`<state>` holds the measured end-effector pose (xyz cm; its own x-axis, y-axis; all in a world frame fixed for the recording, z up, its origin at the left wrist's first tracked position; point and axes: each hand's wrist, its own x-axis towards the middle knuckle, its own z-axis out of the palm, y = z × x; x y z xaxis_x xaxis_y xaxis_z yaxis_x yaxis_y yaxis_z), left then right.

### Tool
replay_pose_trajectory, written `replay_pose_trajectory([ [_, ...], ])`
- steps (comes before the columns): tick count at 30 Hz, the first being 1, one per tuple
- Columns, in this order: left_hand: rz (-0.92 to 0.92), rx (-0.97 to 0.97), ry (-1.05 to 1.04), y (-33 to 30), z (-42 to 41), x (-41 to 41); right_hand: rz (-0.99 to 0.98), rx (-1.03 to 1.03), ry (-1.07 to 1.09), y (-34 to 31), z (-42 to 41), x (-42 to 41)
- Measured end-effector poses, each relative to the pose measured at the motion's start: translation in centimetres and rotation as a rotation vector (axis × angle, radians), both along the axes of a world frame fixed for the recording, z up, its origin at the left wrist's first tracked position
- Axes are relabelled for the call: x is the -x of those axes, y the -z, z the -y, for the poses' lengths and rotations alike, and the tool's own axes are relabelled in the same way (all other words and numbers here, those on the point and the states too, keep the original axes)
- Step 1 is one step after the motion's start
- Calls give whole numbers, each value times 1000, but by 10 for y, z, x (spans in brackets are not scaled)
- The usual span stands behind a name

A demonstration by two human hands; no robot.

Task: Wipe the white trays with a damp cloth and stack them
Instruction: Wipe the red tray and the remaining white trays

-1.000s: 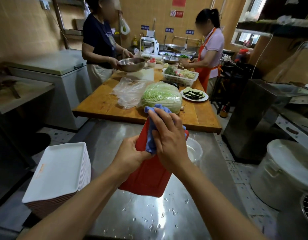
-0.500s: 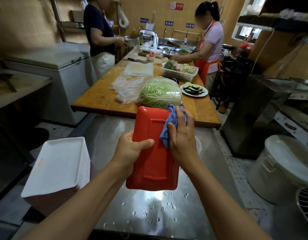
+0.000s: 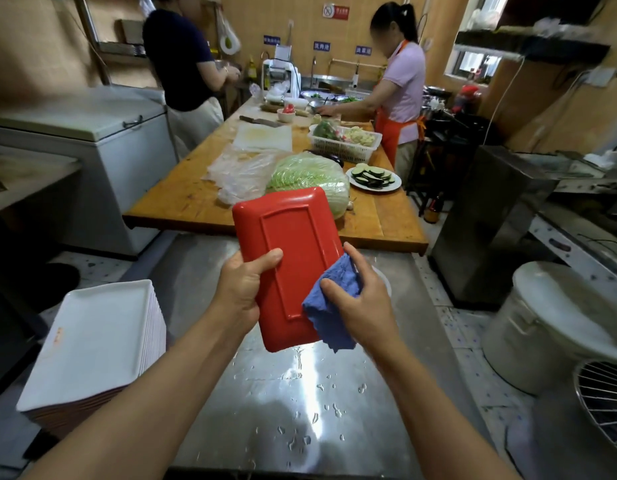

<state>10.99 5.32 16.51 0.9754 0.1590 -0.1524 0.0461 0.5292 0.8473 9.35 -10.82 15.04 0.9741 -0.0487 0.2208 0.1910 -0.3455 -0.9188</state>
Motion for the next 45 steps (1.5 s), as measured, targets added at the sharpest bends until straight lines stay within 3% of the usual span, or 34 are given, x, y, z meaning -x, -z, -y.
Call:
replay_pose_trajectory([
  [4,-61,-123,179,0,-10,-3,26,-82,1,-4,12,-6],
  [10,-8,-414,115,-26,-45,-28,55,-9,-207,-19,29,-9],
  [15,67,-698,449,-37,-60,-30,21,63,-345,-33,54,-13],
  [19,46,-654,634,-36,-56,-23,-35,185,-367,-34,58,-21],
  [22,46,-616,598,-36,-47,-14,67,379,-314,-30,44,-22],
  [29,94,-562,462,-35,-30,0,328,572,-258,-31,-2,-26],
  [34,51,-450,394,-29,-48,4,327,615,-236,-20,17,-20],
  [40,-48,-330,322,-8,-52,9,145,533,-184,-2,36,-11],
  [45,-141,-177,263,2,-47,9,186,528,-170,6,36,1],
])
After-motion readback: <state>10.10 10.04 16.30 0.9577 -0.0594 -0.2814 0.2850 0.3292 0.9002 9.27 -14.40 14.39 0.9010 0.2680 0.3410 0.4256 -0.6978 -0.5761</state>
